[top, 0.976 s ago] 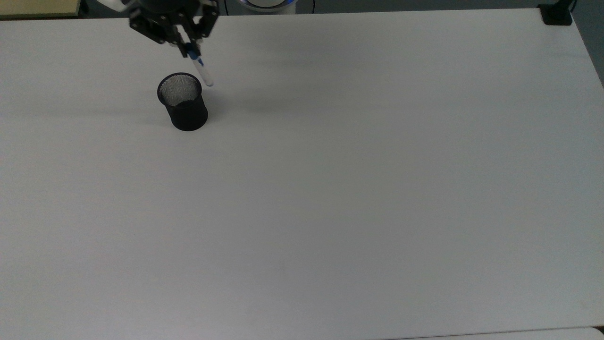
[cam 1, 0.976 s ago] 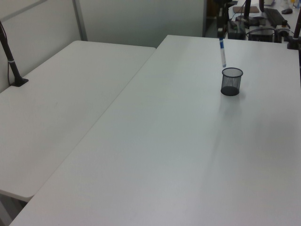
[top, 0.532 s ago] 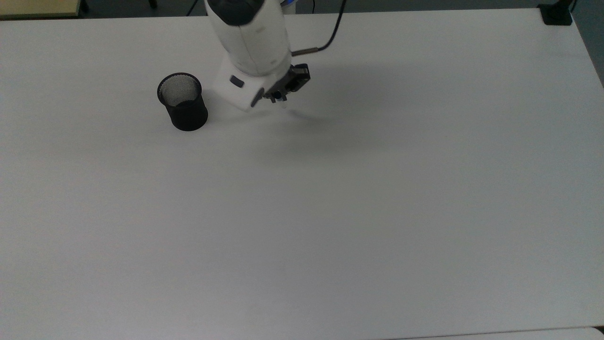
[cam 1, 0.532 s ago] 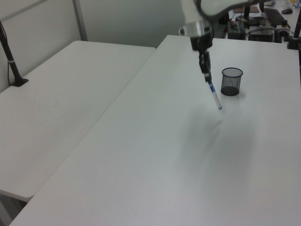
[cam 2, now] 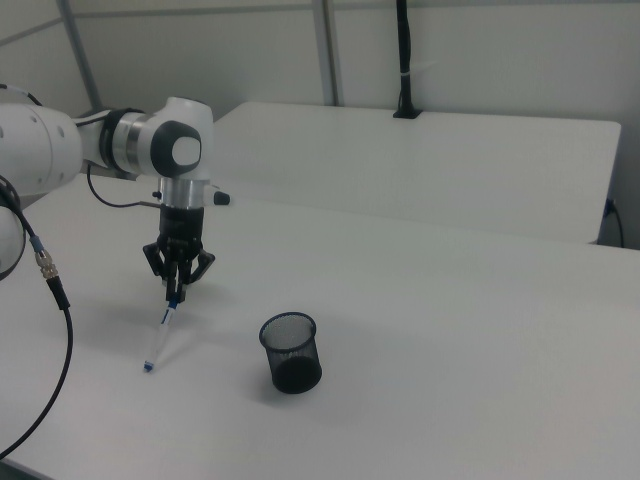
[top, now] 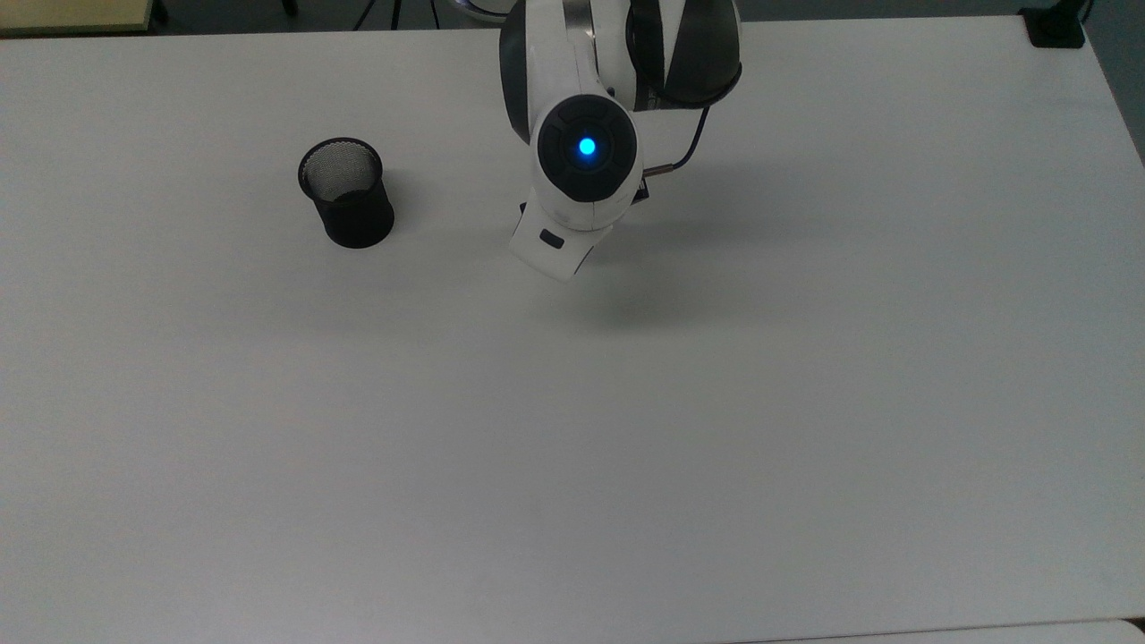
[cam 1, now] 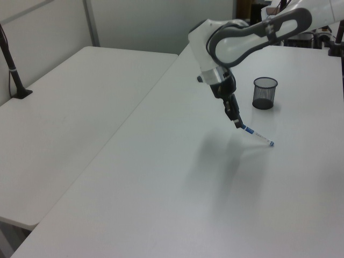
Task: Remove the marker
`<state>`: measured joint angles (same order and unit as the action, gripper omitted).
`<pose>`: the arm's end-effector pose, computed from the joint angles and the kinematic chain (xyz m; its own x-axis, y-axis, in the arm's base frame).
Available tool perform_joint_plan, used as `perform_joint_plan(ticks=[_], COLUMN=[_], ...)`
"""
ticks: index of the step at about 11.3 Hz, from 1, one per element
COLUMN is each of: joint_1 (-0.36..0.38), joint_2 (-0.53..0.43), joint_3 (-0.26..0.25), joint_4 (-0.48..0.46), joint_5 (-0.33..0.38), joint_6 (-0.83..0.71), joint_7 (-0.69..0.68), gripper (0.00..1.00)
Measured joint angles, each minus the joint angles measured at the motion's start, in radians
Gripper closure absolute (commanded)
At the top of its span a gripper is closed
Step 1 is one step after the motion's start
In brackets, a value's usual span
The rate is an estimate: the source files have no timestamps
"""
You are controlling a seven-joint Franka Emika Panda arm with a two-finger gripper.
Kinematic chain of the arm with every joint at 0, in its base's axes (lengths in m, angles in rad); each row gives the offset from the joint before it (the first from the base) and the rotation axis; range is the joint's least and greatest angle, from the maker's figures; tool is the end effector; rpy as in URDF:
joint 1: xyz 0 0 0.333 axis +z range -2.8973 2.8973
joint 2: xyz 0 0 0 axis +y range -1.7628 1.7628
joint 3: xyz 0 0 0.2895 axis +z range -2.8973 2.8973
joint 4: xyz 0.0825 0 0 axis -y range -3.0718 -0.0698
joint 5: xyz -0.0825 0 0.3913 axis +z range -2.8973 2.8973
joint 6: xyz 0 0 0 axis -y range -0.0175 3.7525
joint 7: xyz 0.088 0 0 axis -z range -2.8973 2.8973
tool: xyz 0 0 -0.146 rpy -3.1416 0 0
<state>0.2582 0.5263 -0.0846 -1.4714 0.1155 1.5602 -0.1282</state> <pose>0.6120 0.1298 0.2866 0.8693 0.2755 -0.4104 0.2498 -0.9613 -0.1161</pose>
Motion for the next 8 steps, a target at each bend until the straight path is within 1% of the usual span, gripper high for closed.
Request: perform_joint_plan(ticks=[1, 3, 4, 5, 7, 8], joint_1=[0.002, 0.001, 0.000, -0.001, 0.002, 0.007], joint_2=[0.019, 0.053, 0.065, 0.071, 0.068, 0.060], joint_3=[0.000, -0.001, -0.002, -0.002, -0.002, -0.002], joint_4=[0.001, 0.000, 0.001, 0.001, 0.014, 0.023], joint_5=[0.000, 0.000, 0.000, 0.000, -0.004, -0.027], joint_6=[0.008, 0.128, 0.188, 0.212, 0.218, 0.218], joint_7=[0.019, 0.085, 0.106, 0.115, 0.123, 0.134], gripper=[0.79, 0.50, 0.23, 0.00, 0.00, 0.00])
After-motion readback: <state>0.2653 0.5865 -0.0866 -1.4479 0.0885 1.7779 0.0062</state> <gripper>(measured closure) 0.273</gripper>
